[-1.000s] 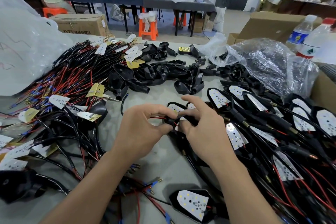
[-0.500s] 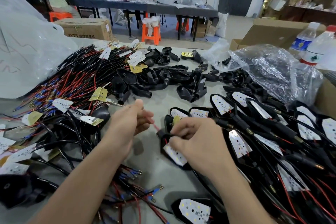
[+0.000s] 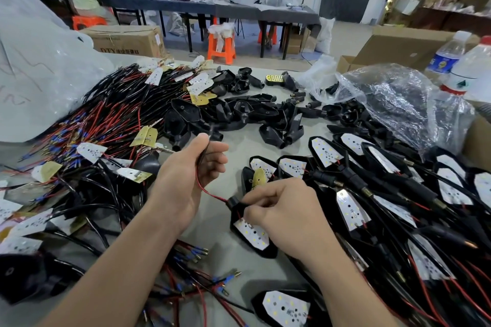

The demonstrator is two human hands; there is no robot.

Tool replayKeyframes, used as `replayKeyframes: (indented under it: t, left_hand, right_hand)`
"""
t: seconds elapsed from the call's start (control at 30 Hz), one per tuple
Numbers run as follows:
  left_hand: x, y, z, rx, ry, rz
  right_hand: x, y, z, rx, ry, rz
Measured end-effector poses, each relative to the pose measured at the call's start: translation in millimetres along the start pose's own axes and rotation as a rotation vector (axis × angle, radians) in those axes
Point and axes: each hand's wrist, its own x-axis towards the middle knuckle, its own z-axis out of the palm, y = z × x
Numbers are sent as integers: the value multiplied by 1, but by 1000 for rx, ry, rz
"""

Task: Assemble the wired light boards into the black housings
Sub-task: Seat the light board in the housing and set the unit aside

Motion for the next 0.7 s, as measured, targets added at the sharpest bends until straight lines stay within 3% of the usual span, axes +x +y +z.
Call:
replayKeyframes:
  t: [0.17,0.27,0.47,0.7]
  left_hand:
    - [0,-2,-2,11,165,127]
    - [6,4,-10,-61,263,112]
    - [6,11,-17,-220,209,18]
    - [2,7,-14,-113,89,-63]
  right_hand:
    - [3,1,1,138,22,62]
    - [6,4,0,244,35,87]
    - [8,6,-3,435,80,91]
    - [11,11,-1,360,118,58]
